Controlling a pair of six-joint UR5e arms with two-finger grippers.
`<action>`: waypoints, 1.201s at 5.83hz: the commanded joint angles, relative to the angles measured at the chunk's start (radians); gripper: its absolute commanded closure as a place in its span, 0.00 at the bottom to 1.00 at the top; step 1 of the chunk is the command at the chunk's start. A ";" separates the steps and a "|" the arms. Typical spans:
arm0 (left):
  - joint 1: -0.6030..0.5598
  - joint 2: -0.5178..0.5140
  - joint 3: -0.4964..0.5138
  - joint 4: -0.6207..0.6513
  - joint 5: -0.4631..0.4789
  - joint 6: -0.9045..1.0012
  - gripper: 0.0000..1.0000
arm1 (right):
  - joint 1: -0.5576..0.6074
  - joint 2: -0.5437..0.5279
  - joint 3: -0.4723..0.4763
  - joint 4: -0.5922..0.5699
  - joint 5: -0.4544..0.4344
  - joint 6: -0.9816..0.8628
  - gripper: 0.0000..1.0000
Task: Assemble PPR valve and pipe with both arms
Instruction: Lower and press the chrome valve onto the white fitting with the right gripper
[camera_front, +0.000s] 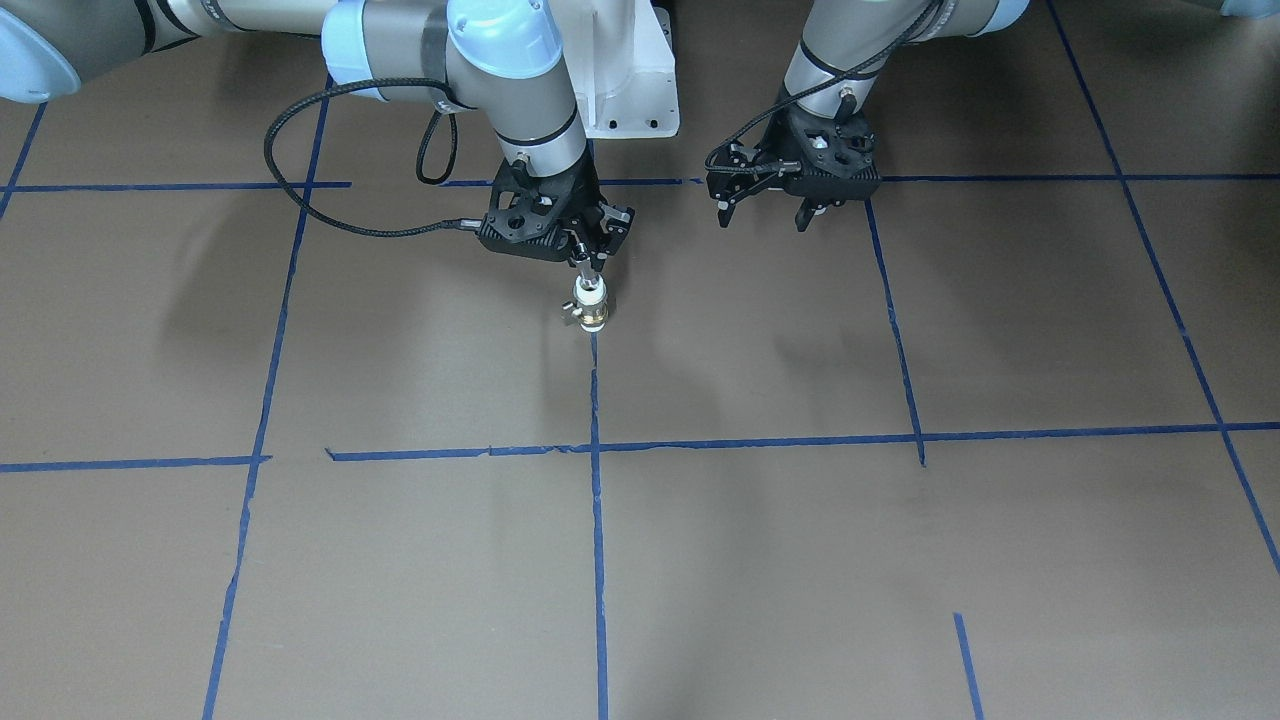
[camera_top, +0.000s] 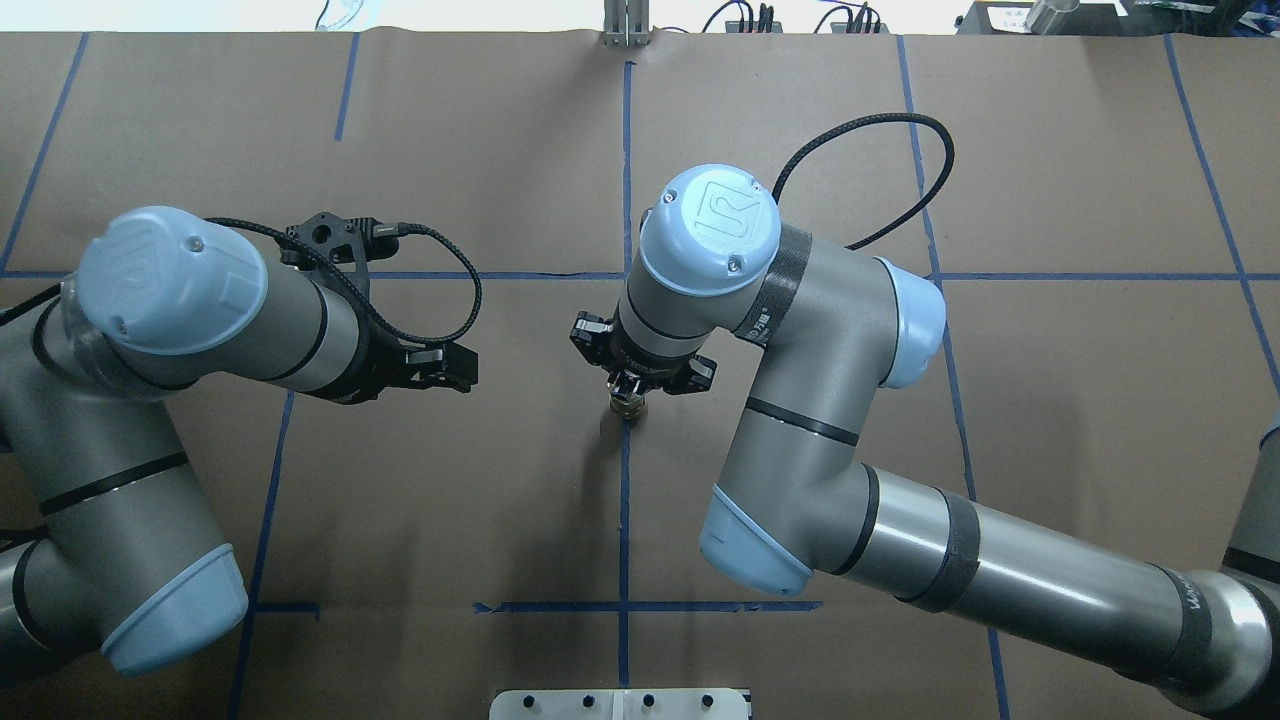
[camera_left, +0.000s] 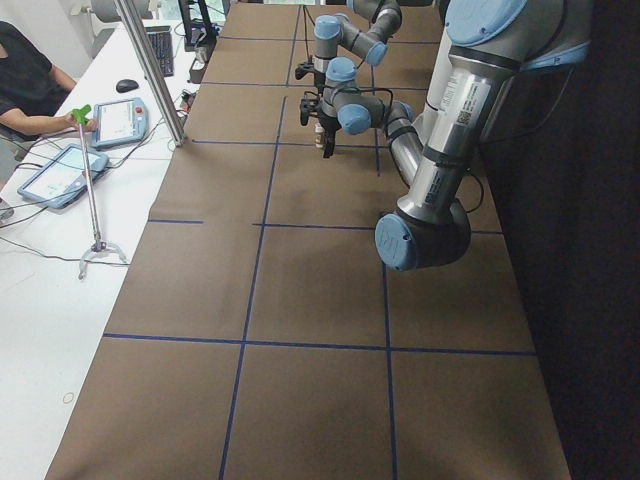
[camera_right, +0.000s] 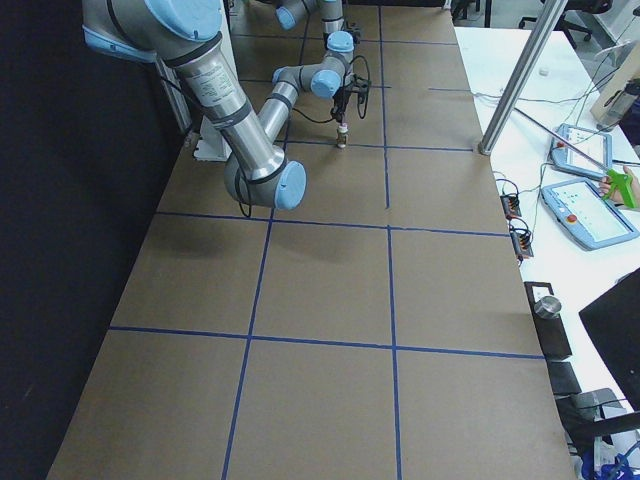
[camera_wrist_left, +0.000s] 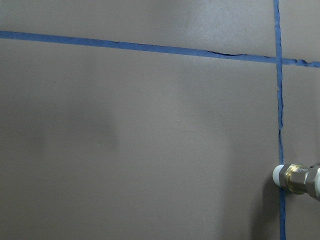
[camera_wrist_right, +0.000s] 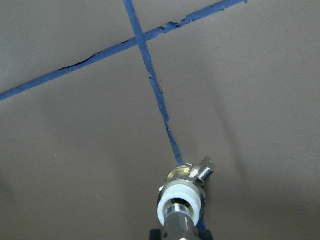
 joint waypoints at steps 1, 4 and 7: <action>0.000 0.000 0.000 0.000 0.000 0.000 0.00 | -0.002 0.000 -0.003 0.000 -0.003 0.000 1.00; 0.001 0.000 -0.009 0.002 -0.002 -0.008 0.00 | -0.002 0.006 -0.021 0.002 -0.012 -0.005 0.97; 0.001 0.000 -0.011 0.002 0.000 -0.008 0.00 | -0.002 0.013 -0.038 0.003 -0.012 -0.002 0.47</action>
